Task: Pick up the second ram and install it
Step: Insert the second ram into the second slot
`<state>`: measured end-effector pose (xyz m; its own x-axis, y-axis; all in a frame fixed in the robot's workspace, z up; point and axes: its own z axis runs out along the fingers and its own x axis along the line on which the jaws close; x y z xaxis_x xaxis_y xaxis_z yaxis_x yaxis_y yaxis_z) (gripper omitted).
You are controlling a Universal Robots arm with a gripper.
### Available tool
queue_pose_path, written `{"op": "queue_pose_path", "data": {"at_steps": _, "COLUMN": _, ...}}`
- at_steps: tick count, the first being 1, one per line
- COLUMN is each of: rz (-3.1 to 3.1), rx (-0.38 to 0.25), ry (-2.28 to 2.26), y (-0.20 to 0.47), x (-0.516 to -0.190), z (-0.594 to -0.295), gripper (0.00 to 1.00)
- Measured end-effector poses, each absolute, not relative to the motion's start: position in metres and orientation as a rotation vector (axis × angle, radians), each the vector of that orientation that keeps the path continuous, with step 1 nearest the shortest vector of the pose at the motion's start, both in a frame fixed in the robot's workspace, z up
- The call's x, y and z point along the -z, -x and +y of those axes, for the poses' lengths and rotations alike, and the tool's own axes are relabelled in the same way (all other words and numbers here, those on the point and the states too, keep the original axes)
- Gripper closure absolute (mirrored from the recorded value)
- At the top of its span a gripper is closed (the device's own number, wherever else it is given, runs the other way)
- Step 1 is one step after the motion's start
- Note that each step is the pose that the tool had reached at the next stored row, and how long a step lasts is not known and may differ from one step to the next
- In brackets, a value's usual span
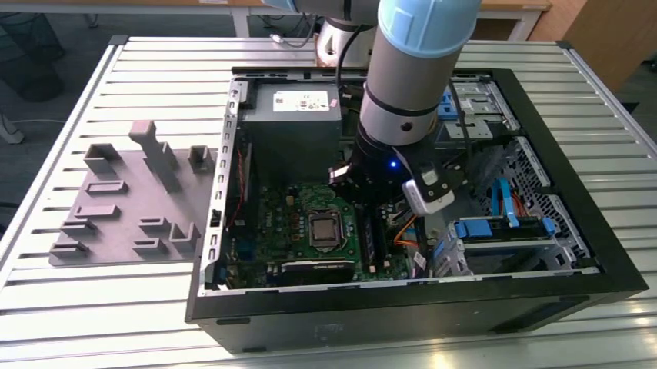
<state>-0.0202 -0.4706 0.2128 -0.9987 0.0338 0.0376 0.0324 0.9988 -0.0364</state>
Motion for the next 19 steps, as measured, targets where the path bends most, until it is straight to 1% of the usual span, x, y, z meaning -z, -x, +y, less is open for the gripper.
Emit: {"op": "queue_pose_path", "data": {"at_steps": 19, "rz": -3.101, "rx": -0.057, "ry": 0.034, "y": 0.0199, "x": -0.2121, "z": -0.4706, "gripper": 0.86}}
